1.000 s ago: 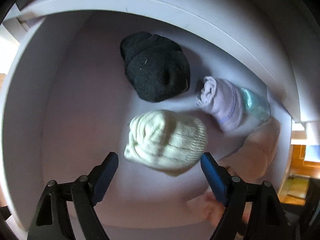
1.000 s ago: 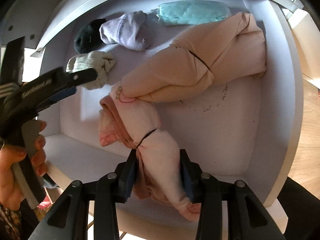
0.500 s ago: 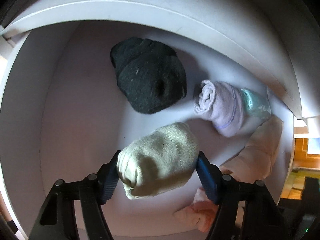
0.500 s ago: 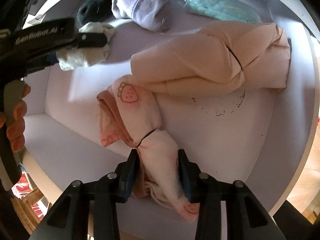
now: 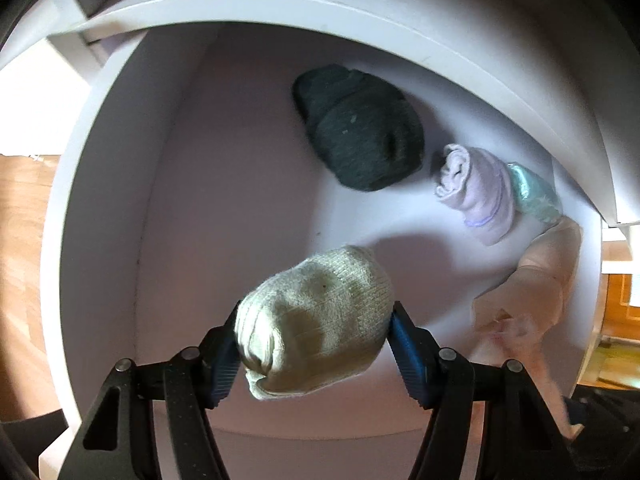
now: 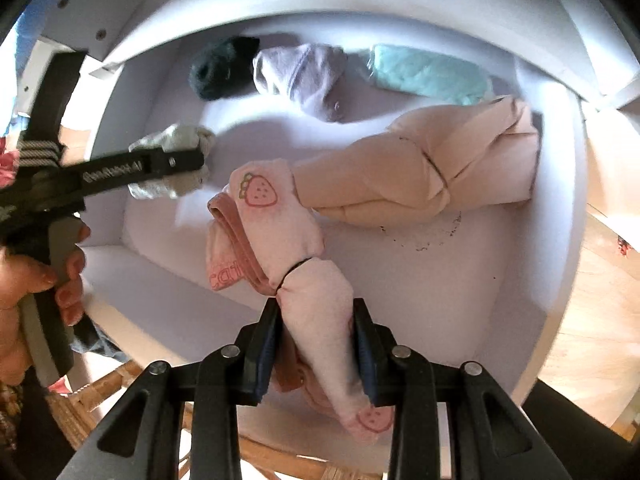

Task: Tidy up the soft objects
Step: 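Carry the pink strawberry-print cloth with the right gripper over the gold tray, then lower the pink cloth into the tray and open the right gripper, then reach the right gripper into the shelf and grasp the beige rolled bundle, then carry the cream knit sock with the left gripper over the gold tray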

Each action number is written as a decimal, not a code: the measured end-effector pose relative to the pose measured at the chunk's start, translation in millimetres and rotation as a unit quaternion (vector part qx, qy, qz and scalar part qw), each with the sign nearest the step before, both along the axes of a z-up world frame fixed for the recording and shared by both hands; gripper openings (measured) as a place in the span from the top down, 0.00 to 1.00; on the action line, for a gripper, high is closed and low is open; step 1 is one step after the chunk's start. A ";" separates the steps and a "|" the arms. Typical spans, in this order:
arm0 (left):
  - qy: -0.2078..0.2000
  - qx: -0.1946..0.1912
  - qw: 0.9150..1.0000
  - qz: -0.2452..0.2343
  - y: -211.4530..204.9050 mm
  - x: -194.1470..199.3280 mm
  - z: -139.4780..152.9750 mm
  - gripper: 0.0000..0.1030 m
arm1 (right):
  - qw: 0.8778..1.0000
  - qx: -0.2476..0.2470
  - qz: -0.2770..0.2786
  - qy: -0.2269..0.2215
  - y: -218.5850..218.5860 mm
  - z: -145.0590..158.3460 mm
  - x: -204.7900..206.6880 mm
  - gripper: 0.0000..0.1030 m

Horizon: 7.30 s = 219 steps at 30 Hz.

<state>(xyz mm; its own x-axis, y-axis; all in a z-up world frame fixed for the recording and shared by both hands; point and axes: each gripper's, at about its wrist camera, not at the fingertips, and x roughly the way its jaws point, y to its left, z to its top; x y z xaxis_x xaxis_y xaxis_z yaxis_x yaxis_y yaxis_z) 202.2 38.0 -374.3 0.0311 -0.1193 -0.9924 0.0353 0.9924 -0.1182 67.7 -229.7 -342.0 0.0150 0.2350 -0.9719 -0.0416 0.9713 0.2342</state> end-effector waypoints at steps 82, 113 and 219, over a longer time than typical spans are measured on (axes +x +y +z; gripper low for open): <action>-0.007 0.085 0.994 -0.072 -59.3 -21.3 4.2 0.34 | 0.972 0.046 -0.090 -0.213 6.3 287.4 155.0 0.68; -0.009 0.080 0.994 -0.074 -60.8 -24.7 3.5 0.34 | 0.955 0.067 -0.028 -0.289 14.6 280.7 134.8 0.56; -0.241 -0.099 0.945 -0.197 -81.6 -78.5 289.9 0.35 | 0.967 0.032 -0.240 0.078 -100.8 -60.5 20.5 0.49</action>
